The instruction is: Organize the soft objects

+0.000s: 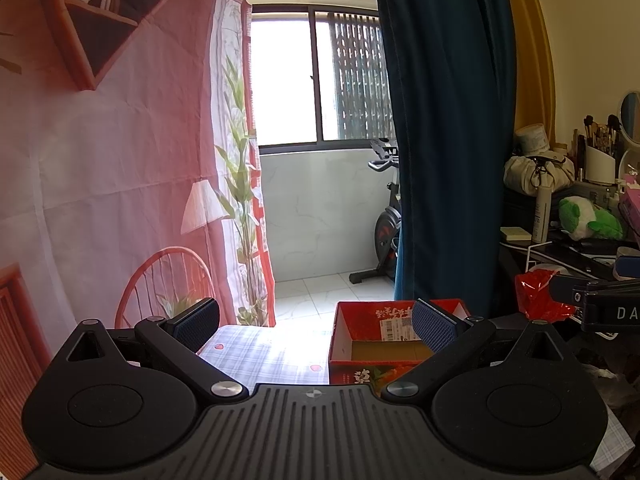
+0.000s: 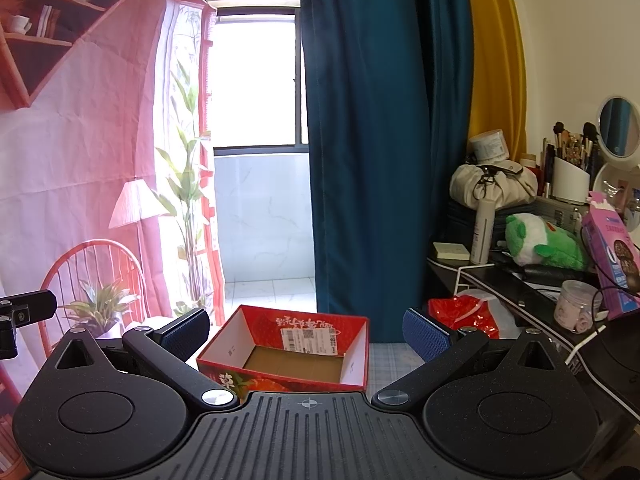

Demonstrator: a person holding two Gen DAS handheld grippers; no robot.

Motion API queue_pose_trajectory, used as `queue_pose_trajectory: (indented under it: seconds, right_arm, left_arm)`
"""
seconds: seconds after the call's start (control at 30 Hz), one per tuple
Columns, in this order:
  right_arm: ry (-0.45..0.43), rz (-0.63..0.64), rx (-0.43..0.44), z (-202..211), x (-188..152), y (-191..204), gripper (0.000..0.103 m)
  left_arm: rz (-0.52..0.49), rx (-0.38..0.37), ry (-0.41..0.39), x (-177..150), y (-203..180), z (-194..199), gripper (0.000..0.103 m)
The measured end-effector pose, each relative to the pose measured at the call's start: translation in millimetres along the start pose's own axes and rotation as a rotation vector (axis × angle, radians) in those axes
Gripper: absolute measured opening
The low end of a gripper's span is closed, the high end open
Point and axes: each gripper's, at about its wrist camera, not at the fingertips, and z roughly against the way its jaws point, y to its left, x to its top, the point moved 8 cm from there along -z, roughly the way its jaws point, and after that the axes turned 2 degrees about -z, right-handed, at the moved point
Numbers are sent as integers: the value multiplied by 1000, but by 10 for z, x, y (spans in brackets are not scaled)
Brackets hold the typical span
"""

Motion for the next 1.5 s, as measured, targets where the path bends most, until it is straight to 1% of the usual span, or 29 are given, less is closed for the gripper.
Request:
queue_pose_trajectory:
  seconds: [1.5]
  right_arm:
    - [1, -5, 0, -3, -5, -2, 103]
  left_arm:
    - [6, -11, 8, -26, -4, 8, 103]
